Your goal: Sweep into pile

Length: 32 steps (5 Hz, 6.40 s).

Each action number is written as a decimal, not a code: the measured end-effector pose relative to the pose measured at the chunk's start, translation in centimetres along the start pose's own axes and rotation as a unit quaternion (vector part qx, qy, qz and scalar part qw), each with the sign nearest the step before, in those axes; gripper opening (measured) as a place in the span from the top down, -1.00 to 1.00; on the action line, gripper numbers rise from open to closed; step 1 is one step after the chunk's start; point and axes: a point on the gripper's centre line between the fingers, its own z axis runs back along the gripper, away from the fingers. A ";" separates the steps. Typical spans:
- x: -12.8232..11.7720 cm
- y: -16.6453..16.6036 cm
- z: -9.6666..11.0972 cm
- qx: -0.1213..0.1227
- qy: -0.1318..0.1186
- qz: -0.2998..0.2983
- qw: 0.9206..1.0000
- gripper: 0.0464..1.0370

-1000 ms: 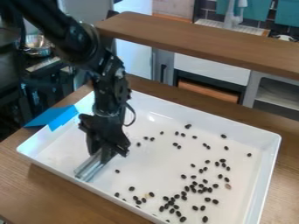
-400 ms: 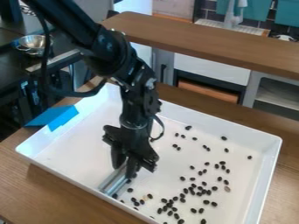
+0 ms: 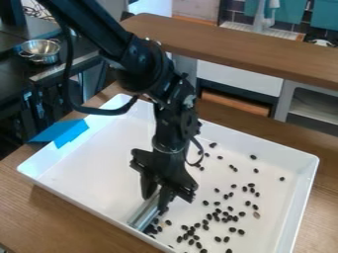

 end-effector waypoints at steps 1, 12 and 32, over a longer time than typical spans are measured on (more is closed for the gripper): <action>0.2 -2.3 0.2 -0.008 0.000 -0.004 1.000 0.41; 6.3 17.0 6.8 -0.033 -0.003 -0.026 0.999 0.41; 6.3 -4.2 0.7 -0.006 0.028 -0.070 0.997 0.41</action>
